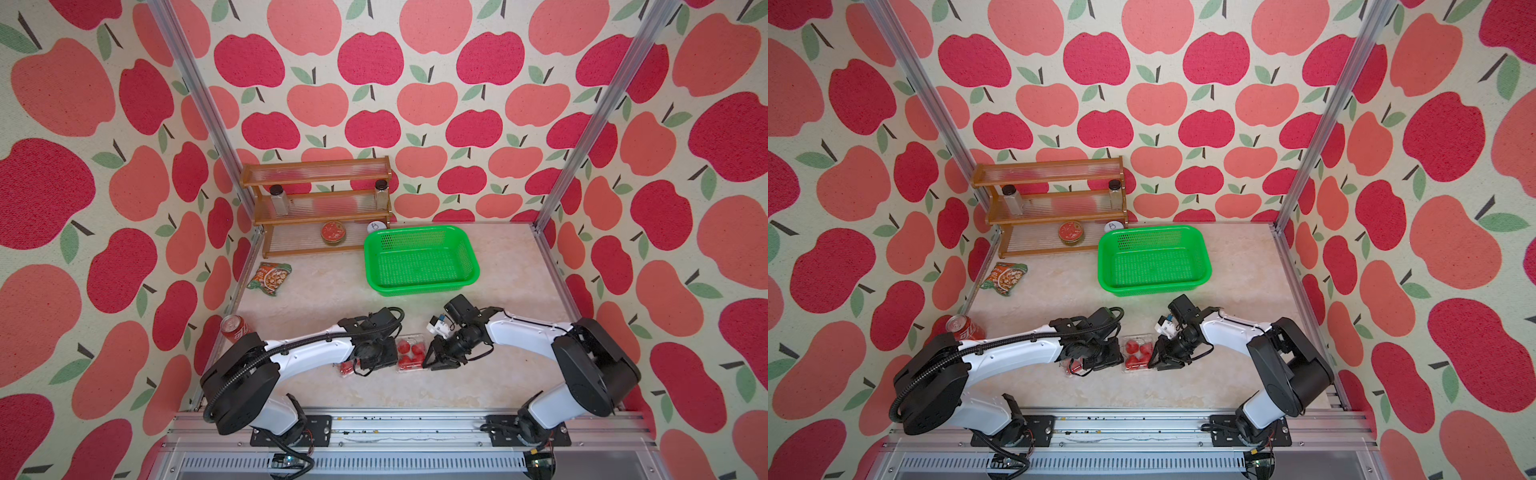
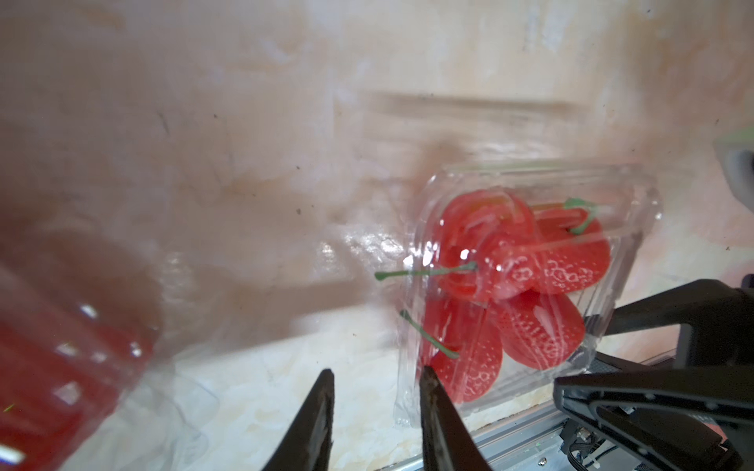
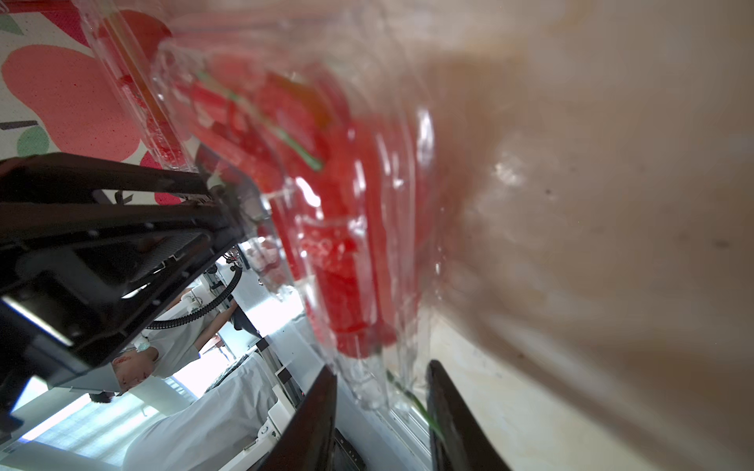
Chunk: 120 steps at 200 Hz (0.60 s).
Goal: Pack strawberries into containers
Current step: Close the packing box at the center of the board.
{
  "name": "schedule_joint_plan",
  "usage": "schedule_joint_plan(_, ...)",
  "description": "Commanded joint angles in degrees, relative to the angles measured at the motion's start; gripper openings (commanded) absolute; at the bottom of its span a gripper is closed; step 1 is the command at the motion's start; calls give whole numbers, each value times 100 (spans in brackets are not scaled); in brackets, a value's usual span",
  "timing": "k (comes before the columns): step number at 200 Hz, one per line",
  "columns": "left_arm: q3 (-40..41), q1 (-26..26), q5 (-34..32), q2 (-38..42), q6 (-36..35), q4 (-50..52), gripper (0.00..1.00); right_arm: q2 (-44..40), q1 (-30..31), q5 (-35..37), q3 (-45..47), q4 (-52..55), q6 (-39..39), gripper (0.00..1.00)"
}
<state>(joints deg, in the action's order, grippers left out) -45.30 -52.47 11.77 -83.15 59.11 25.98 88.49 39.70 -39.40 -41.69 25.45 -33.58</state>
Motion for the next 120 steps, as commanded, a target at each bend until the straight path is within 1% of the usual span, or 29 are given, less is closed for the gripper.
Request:
schedule_joint_plan(1, -201, 43, -193, 122, -86, 156, 34, -174, -29, 264, -228, 133, 202, 58)
schedule_joint_plan(10, -245, 65, -235, 154, -123, 197, 35, -270, -61, 290, -276, 237, 233, 62)
schedule_joint_plan(17, -275, 91, -262, 190, -157, 203, 36, -311, -99, 292, -324, 340, 263, 63)
schedule_joint_plan(58, -449, 245, -290, 269, -355, 251, 37, -606, -217, 240, -263, 478, 273, 63)
schedule_joint_plan(78, -562, 246, -361, 413, -426, 441, 37, -871, -218, 332, -194, 631, 223, 64)
schedule_joint_plan(89, -584, 269, -465, 576, -436, 542, 38, -1109, -221, 482, -149, 846, 188, 66)
schedule_joint_plan(103, -570, 335, -585, 855, -435, 585, 43, -1434, -250, 725, -95, 1155, 134, 71)
schedule_joint_plan(110, -551, 394, -633, 1002, -431, 598, 49, -1586, -274, 820, -76, 1307, 116, 74)
schedule_joint_plan(116, -537, 459, -683, 1139, -420, 637, 55, -1725, -279, 943, -76, 1447, 80, 76)
schedule_joint_plan(119, -537, 491, -703, 1207, -417, 660, 58, -1794, -287, 1022, -80, 1508, 54, 80)
schedule_joint_plan(120, -535, 505, -716, 1228, -418, 661, 59, -1819, -287, 1044, -82, 1508, 49, 84)
